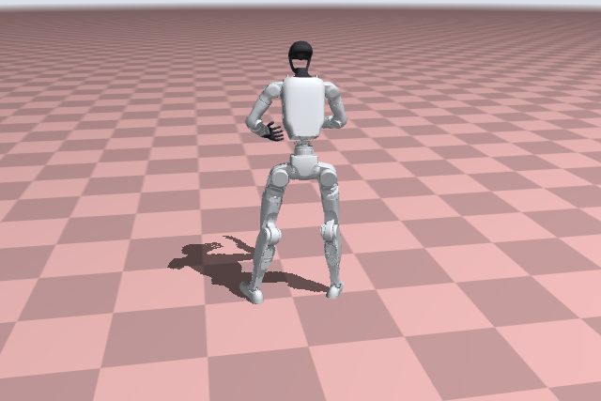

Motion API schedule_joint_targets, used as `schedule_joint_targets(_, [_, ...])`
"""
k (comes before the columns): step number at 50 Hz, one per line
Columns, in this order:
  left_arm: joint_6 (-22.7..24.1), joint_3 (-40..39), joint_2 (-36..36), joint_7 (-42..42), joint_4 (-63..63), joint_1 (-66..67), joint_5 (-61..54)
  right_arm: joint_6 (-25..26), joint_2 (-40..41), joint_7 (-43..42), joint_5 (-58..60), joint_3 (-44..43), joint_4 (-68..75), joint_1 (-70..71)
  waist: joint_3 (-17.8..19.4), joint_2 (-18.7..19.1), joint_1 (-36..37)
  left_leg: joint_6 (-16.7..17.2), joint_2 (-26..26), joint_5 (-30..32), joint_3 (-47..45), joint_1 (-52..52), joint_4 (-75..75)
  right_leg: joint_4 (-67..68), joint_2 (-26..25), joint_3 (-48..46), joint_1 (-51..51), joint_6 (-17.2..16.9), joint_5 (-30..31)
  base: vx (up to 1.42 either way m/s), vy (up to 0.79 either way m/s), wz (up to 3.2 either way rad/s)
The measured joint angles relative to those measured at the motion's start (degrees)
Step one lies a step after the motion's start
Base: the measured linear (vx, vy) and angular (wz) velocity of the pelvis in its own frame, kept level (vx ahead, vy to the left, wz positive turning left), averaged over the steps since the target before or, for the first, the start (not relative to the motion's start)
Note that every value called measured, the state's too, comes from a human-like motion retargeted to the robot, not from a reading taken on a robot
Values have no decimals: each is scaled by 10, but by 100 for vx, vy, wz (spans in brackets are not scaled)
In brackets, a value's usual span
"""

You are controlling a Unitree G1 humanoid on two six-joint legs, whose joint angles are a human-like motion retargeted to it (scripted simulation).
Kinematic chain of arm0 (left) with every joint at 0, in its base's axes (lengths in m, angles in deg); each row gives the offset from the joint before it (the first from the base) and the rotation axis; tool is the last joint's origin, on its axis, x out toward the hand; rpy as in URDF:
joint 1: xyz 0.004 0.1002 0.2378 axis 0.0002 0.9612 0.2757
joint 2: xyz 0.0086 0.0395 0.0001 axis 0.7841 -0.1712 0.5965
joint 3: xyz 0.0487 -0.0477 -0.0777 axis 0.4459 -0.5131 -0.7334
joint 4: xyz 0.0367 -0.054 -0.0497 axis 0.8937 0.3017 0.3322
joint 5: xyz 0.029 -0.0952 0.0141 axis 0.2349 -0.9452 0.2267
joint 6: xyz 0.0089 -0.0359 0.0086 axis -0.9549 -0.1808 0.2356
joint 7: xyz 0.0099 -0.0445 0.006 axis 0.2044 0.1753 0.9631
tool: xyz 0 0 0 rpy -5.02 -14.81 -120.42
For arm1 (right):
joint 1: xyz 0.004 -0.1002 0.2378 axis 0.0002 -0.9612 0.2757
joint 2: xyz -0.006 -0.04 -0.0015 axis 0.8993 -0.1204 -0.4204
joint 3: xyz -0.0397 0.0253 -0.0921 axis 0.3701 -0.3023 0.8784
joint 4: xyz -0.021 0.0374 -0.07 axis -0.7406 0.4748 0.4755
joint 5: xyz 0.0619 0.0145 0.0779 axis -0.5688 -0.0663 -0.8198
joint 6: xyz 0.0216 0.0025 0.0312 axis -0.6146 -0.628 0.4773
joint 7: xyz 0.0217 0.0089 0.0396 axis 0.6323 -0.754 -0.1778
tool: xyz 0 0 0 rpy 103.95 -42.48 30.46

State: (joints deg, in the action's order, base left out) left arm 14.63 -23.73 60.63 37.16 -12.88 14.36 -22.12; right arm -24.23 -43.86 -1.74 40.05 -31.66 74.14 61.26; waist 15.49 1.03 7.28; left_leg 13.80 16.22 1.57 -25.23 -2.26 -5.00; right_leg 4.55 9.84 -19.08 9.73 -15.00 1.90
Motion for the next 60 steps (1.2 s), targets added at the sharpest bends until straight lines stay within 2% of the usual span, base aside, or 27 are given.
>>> schedule_joint_targets(2, [5, 27, -32, 0, 15, -39, -24, -42, -15, 81, -214, -48, 12, 13, -1, -1, -36, 2, 19, 9, -16, 8, 0, -3, -23, 10, 3, 0, 3, 1, -37, -84])
schedule_joint_targets(4, [9, 54, -58, 15, 21, -82, -53, -62, -45, 71, -288, -60, 15, 39, -5, -5, -70, 2, 33, 19, -32, 17, 0, -6, -42, 19, 3, 0, 6, 4, -34, -69])
schedule_joint_targets(12, [33, 159, -150, 47, 50, -306, -192, -96, -196, 54, -341, -97, 42, 186, -22, -30, -158, -34, 44, 64, -73, 41, 24, 0, -63, 50, -10, 0, 6, 8, -22, -43])
schedule_joint_targets(20, [64, 222, -192, 49, 73, -484, -288, -117, -283, 42, -356, -99, 77, 326, -44, -48, -160, -61, 51, 104, -41, 33, 83, -6, -66, 85, -21, 0, 16, 7, -11, -46])
schedule_joint_targets(28, [62, 194, -202, 45, 84, -499, -287, -111, -257, 43, -334, -105, 90, 348, -29, -47, -140, -59, 62, 94, 35, 23, 139, -14, -73, 110, -31, 0, 29, 0, 2, -36])
schedule_joint_targets(35, [23, 135, -197, 45, 73, -346, -240, -73, -142, 7, -241, -160, 120, 227, -1, -31, -144, -70, 37, 21, 10, 42, 125, 4, -41, 106, -29, 0, 13, -3, 23, 23])
schedule_joint_targets(36, [16, 128, -194, 55, 70, -312, -232, -51, -120, -35, -214, -167, 133, 204, 1, -27, -145, -68, 33, 10, 2, 45, 116, 7, -36, 102, -27, 0, 11, -5, 28, 56])
schedule_joint_targets(37, [10, 121, -188, 57, 67, -279, -223, -40, -97, -52, -198, -174, 141, 180, 4, -23, -146, -67, 28, 0, -6, 47, 105, 9, -31, 97, -24, 0, 9, -6, 28, 65])
schedule_joint_targets(39, [3, 110, -166, 40, 63, -212, -204, -51, -49, -7, -208, -188, 143, 128, 7, -14, -147, -62, 19, -16, -17, 49, 82, 12, -22, 83, -20, 0, 7, -6, 28, 76])
schedule_joint_targets(42, [-6, 94, -123, 33, 56, -109, -177, -38, 16, 3, -194, -189, 151, 49, 6, -3, -141, -50, 6, -32, -20, 44, 50, 11, -8, 56, -15, 0, 7, -6, 29, 93])
schedule_joint_targets(48, [-11, 57, 10, 15, 35, 58, -128, -7, 101, 48, -169, -121, 122, -91, -12, 12, -88, -29, -30, -41, 28, 16, 13, 8, 37, -10, -25, 0, 19, -2, 34, 117])
schedule_joint_targets(50, [-8, 43, 62, 15, 28, 89, -105, 25, 95, 5, 29, -59, 110, -104, -22, 16, -56, -25, -44, -39, 53, 8, 6, 13, 56, -32, -32, 0, 25, 3, 37, 126])
schedule_joint_targets(53, [-5, 30, 141, 12, 18, 101, -89, 28, 108, 2, 56, -11, 86, -112, -35, 22, -1, -21, -69, -37, 94, 2, 2, 29, 87, -63, -50, 0, 36, 7, 37, 134])
schedule_joint_targets(55, [-5, 24, 190, 9, 11, 93, -90, 4, 139, 52, -133, -13, 64, -119, -42, 28, 35, -19, -82, -36, 122, 1, 1, 45, 105, -83, -63, 5, 44, 9, 33, 132])
schedule_joint_targets(57, [-3, 9, 229, 25, 6, 76, -96, 10, 146, 11, -167, 3, 55, -93, -50, 38, 73, -12, -86, -33, 145, -1, 0, 65, 113, -97, -69, 16, 54, 9, 26, 115])
schedule_joint_targets(58, [4, 1, 249, 18, 3, 65, -98, -8, 146, 44, -189, 10, 39, -77, -54, 43, 90, -10, -87, -31, 156, -1, 0, 75, 116, -102, -72, 23, 59, 9, 23, 107])
schedule_joint_targets(60, [7, -23, 278, 30, 1, 47, -113, 1, 146, 13, -175, 23, 27, -34, -60, 52, 119, -7, -90, -28, 177, 0, 0, 98, 122, -108, -75, 35, 69, 9, 20, 99])
